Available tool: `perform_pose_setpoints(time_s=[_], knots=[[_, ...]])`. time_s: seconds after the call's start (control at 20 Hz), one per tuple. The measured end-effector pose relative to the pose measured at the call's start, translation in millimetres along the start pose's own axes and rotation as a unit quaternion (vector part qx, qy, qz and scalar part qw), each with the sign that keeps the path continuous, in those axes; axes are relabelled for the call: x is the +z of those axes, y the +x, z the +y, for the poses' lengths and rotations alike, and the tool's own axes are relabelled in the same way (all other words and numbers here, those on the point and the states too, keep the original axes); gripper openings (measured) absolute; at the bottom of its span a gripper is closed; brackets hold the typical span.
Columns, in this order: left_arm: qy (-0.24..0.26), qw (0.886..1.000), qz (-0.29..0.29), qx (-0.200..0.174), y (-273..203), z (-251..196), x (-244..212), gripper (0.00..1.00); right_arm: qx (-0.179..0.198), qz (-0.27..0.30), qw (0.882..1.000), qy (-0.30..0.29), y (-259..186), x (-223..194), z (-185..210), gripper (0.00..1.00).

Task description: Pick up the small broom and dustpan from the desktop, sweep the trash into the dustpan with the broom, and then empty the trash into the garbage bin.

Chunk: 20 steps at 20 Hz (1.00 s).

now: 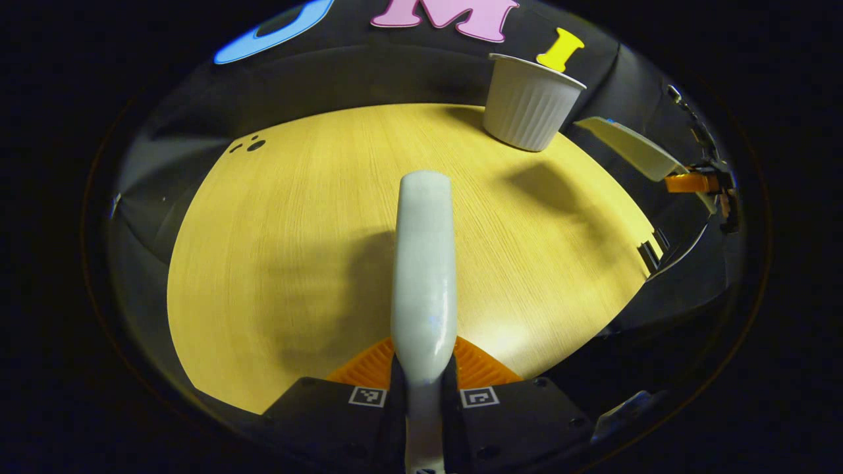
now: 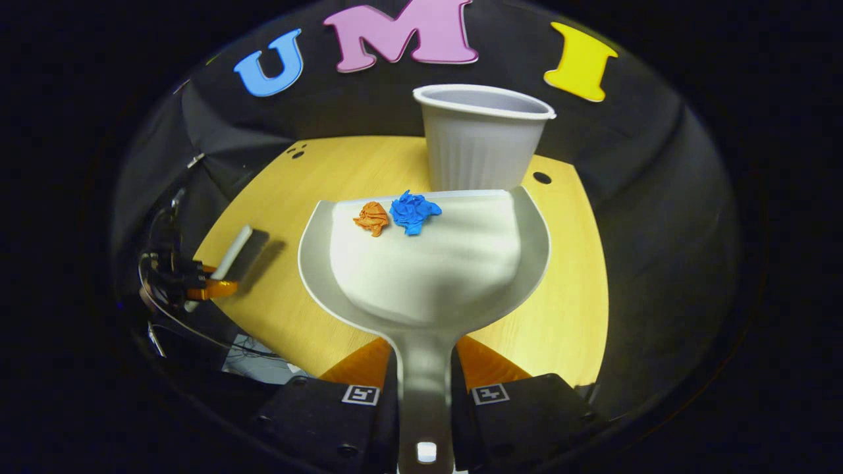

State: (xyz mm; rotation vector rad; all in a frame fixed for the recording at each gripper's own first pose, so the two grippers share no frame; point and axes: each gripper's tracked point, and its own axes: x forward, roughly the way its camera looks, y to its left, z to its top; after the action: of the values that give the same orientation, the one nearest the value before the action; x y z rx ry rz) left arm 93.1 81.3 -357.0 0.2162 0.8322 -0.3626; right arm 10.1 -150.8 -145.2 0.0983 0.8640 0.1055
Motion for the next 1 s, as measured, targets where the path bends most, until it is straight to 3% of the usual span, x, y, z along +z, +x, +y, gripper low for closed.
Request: perform_pose_setpoints(time_s=[0.05, 0.1, 0.45, 0.5, 0.55, 0.75, 0.8, 0.85, 1.0], knots=[[-0.007, 1.0, -0.005, 0.001, -7.1, 0.4, -2.2, 0.28, 0.0, -0.004, 1.0, 0.012, -10.7, 8.1, -3.0, 0.4], [-0.02, 1.0, -0.011, 0.003, -10.7, 2.9, -5.6, 0.26, -0.001, -0.007, 1.0, 0.02, -19.2, 14.7, -5.8, 0.36], [-0.066, 0.997, -0.025, 0.017, -19.0, 3.7, -4.1, 0.27, -0.043, -0.056, 0.996, 0.059, -48.5, 89.3, -45.1, 0.35], [-0.078, 0.997, -0.021, 0.017, -19.8, 5.1, -6.1, 0.27, -0.048, -0.069, 0.994, 0.064, -48.0, 104.5, -49.8, 0.31], [-0.089, 0.996, -0.019, 0.015, -20.2, 8.4, -8.0, 0.27, -0.049, -0.078, 0.993, 0.069, -45.3, 116.5, -53.1, 0.35], [-0.116, 0.993, -0.015, 0.023, -25.5, 17.3, -16.0, 0.26, -0.07, -0.094, 0.99, 0.081, -24.4, 149.3, -72.1, 0.36], [-0.117, 0.993, -0.015, 0.026, -27.5, 20.3, -16.1, 0.26, -0.074, -0.094, 0.989, 0.082, -17.1, 156.2, -75.7, 0.31], [-0.119, 0.992, -0.015, 0.028, -29.1, 22.0, -15.5, 0.26, -0.078, -0.094, 0.989, 0.084, -9.0, 164.1, -79.2, 0.35], [-0.124, 0.992, -0.015, 0.031, -34.1, 30.8, -12.9, 0.27, -0.095, -0.093, 0.988, 0.082, 17.5, 186.3, -93.0, 0.36]])
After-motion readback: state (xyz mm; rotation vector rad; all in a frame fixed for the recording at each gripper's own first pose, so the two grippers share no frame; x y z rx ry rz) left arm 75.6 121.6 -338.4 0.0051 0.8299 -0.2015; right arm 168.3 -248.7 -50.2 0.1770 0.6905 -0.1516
